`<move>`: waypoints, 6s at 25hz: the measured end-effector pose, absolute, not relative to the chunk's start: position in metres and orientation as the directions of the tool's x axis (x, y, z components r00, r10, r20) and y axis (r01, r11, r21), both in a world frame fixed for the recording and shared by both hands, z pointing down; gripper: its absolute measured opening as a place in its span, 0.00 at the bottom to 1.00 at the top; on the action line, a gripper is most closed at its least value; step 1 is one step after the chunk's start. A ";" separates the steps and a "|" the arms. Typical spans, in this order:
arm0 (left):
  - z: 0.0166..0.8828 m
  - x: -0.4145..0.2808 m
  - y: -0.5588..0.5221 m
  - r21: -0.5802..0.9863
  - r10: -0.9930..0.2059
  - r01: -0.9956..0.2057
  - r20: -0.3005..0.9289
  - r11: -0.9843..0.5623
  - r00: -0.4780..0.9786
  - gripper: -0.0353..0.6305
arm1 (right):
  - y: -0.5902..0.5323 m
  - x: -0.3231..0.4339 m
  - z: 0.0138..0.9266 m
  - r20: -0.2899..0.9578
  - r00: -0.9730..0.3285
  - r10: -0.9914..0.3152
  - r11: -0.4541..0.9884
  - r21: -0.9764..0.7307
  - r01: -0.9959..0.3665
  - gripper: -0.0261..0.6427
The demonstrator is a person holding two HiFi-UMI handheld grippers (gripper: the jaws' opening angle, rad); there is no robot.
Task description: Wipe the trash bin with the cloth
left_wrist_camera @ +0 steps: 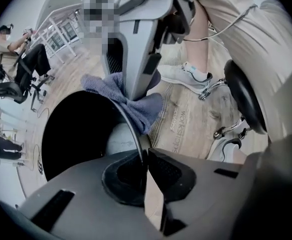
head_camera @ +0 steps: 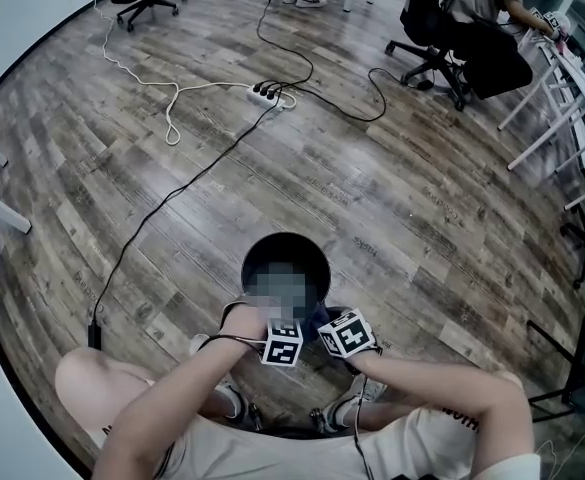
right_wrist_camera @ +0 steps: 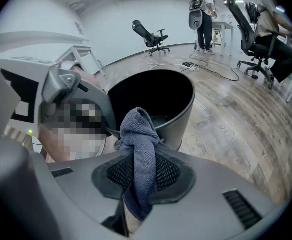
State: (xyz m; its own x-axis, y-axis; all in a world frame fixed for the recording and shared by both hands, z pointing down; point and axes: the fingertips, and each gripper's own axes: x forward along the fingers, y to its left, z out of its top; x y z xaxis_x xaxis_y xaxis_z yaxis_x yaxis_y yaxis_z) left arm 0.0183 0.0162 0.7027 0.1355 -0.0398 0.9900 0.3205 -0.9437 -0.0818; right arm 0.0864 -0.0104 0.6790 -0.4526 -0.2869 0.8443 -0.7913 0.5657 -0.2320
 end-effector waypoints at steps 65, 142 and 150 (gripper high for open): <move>0.707 0.024 0.018 -0.065 -0.037 0.237 0.992 -0.969 0.120 0.10 | -0.019 0.087 0.768 0.894 -0.351 -0.279 0.634 -0.103 -0.767 0.16; 0.690 0.048 0.026 -0.087 0.013 0.277 0.940 -0.957 0.341 0.25 | -0.020 0.127 0.837 0.921 -0.315 -0.229 0.395 -0.208 -0.895 0.16; 0.685 0.013 0.021 -0.005 0.069 0.272 0.962 -0.962 0.265 0.25 | -0.003 0.124 0.742 0.916 -0.334 -0.223 0.500 -0.186 -0.846 0.16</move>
